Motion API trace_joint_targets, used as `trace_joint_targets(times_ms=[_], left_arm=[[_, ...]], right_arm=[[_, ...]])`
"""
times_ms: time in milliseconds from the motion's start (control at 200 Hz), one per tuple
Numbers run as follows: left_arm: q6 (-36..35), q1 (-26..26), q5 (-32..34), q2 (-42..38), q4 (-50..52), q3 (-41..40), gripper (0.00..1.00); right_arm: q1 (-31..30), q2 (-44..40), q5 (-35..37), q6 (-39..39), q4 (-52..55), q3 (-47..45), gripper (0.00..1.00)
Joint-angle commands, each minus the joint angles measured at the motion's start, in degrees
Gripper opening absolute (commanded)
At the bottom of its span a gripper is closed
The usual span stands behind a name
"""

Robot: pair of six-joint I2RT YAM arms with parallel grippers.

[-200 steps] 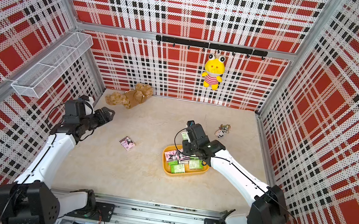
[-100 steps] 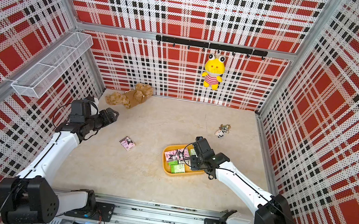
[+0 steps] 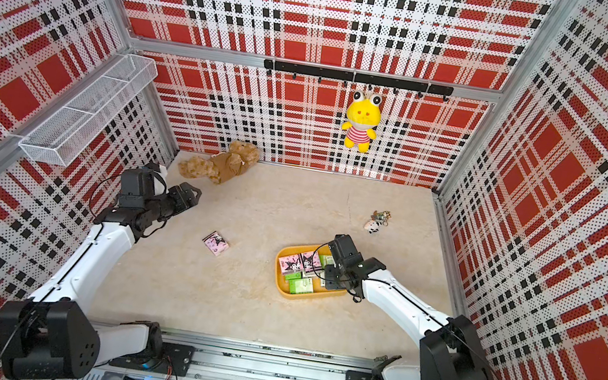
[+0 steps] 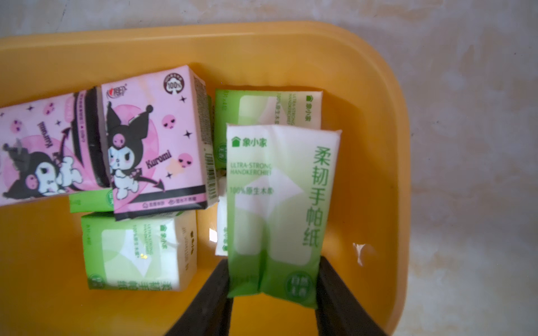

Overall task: Put the pocket tissues into the storage box
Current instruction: Place the pocket tissues in the storage box.

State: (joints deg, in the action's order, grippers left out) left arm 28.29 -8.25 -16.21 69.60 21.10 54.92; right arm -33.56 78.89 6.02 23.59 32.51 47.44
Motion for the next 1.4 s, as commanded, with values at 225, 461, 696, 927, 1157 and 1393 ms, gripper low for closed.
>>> trace_joint_targets(times_ms=[225,461,696,927,1157,1393], left_arm=[[-0.7,0.0,0.4,0.2,-1.0,1.6,0.8],[-0.7,-0.6,0.0,-0.1,-1.0,1.6,0.8],[-0.7,-0.6,-0.1,-0.3,-1.0,1.4,0.8],[-0.6,-0.5,-0.2,-0.5,-1.0,1.6,0.8],[-0.3,-0.4,0.0,-0.4,-1.0,1.1,0.8],[0.3,-1.9,-2.1,-0.5,-1.0,1.4,0.8]], right_arm=[[0.4,5.3,-1.1,-1.1,-3.7,3.5,0.51],[0.4,6.3,-0.9,-1.8,-3.5,4.7,0.58],[0.4,4.7,0.4,-2.2,-2.4,5.4,0.74],[0.4,2.0,0.4,-2.8,2.4,9.9,0.75],[-3.1,-0.8,-2.0,-2.4,4.2,14.6,0.75],[-13.4,12.4,-2.1,-2.6,1.8,27.7,0.76]])
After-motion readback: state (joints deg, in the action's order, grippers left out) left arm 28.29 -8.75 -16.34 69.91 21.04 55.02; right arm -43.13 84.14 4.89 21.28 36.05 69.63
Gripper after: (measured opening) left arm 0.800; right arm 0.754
